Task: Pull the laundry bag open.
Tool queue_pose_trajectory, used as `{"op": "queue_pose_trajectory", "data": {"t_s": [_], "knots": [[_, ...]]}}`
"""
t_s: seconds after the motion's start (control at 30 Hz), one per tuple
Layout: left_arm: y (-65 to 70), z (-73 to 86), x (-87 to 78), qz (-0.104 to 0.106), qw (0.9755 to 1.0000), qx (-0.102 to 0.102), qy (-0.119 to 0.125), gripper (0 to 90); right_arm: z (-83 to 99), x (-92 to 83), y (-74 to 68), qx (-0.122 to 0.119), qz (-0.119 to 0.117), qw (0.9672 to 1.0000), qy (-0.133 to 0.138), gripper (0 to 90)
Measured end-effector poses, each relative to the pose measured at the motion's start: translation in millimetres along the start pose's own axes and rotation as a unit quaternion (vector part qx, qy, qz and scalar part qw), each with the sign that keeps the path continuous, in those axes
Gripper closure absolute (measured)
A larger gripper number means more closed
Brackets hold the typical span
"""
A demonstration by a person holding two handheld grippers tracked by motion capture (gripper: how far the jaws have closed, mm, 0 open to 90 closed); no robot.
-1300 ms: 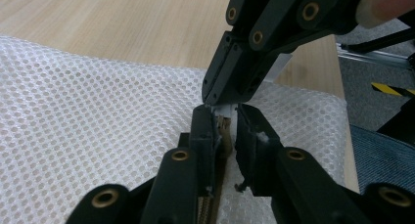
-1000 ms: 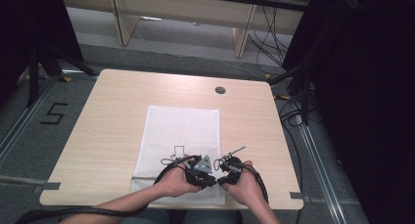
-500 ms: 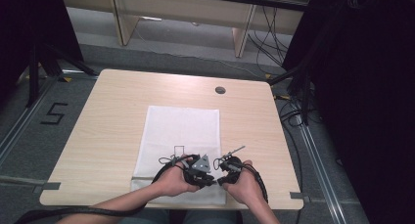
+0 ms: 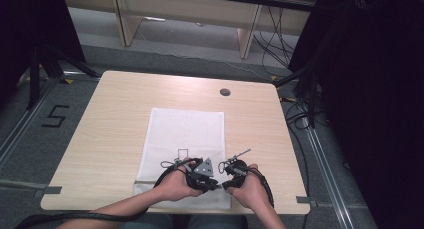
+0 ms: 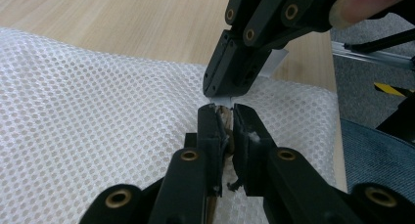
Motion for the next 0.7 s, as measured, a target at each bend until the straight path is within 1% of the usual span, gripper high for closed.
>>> {"op": "queue_pose_trajectory", "data": {"t_s": [0.03, 0.1, 0.13, 0.17, 0.2, 0.27, 0.3, 0.33, 0.37, 0.43, 0.47, 0.5, 0.53, 0.57, 0.63, 0.67, 0.7], "knots": [[0.1, -0.2, -0.6, 0.000, 1.0000, 0.001, 0.001, 82.0, 0.3, -0.5, -0.3, 0.005, 0.001, 1.0000, -0.003, 90.0], [-0.7, -0.2, -1.4, 0.001, 0.9999, 0.011, 0.000, 82.0, -0.3, 0.1, 0.6, -0.002, -0.002, 1.0000, 0.000, 90.0], [-0.5, 0.1, -1.7, 0.000, 1.0000, 0.007, -0.001, 82.0, -0.2, 0.1, 0.6, -0.002, -0.002, 1.0000, 0.000, 90.0], [0.1, 0.4, -1.7, 0.000, 1.0000, 0.000, 0.001, 81.9, -0.4, 0.1, 0.5, -0.004, -0.003, 1.0000, 0.003, 90.0], [0.1, 0.8, -1.9, 0.000, 1.0000, 0.000, 0.001, 82.0, -0.4, 0.1, 0.6, -0.004, -0.003, 1.0000, 0.003, 90.0], [-0.8, 0.9, -1.8, 0.002, 1.0000, 0.006, 0.003, 82.0, -0.4, 0.0, 0.9, -0.004, -0.004, 1.0000, 0.003, 90.0], [-0.5, 0.9, -1.8, 0.001, 1.0000, 0.004, 0.003, 81.9, 0.6, -0.6, 0.0, 0.008, 0.000, 1.0000, -0.003, 90.0], [-0.6, 0.9, -1.9, 0.001, 1.0000, 0.004, 0.004, 81.9, 0.5, -0.5, 0.2, 0.007, 0.000, 1.0000, -0.002, 90.0], [-0.6, 0.9, -1.9, 0.001, 1.0000, 0.005, 0.004, 81.9, 0.8, -1.0, -0.3, 0.011, 0.001, 0.9999, -0.004, 90.0], [-0.6, 0.9, -2.1, 0.000, 1.0000, 0.006, 0.002, 82.0, 0.5, -0.6, 0.2, 0.008, -0.002, 1.0000, -0.002, 90.0], [-0.4, 0.8, -2.0, 0.000, 1.0000, 0.005, 0.002, 82.0, 0.9, -0.7, -0.5, 0.014, -0.003, 0.9999, -0.004, 90.0], [0.4, 0.8, -2.2, -0.002, 1.0000, -0.002, 0.002, 82.0, 0.7, -0.2, -0.6, 0.010, -0.007, 0.9999, 0.000, 90.0], [0.4, 0.8, -2.3, -0.003, 1.0000, -0.002, 0.004, 82.0, 0.2, -0.6, 0.6, 0.003, -0.005, 1.0000, 0.001, 90.0], [0.3, 0.8, -3.2, -0.001, 1.0000, -0.004, 0.003, 82.0, 0.1, -0.6, 0.7, 0.003, -0.005, 1.0000, 0.001, 90.0], [-0.2, 1.4, -4.6, -0.001, 1.0000, -0.003, 0.002, 82.0, 0.1, -0.4, 0.5, 0.002, -0.005, 1.0000, 0.002, 90.0], [-0.1, 1.6, -4.9, -0.001, 1.0000, -0.002, 0.001, 82.0, 0.5, -0.6, 0.2, 0.008, -0.002, 1.0000, -0.001, 90.0], [0.0, 1.6, -5.2, -0.002, 1.0000, -0.003, 0.003, 82.0, 0.5, -0.7, 0.2, 0.008, -0.001, 1.0000, -0.002, 90.0]]}}
Point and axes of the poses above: each handheld gripper's, and its own axes: x roughly forward along the jaws, z roughly out of its underside, y roughly to its right, the point moved 4 cm from there along x, roughly forward along the jaws, and after that the axes turned 13 degrees about x, right-handed, at the moved point
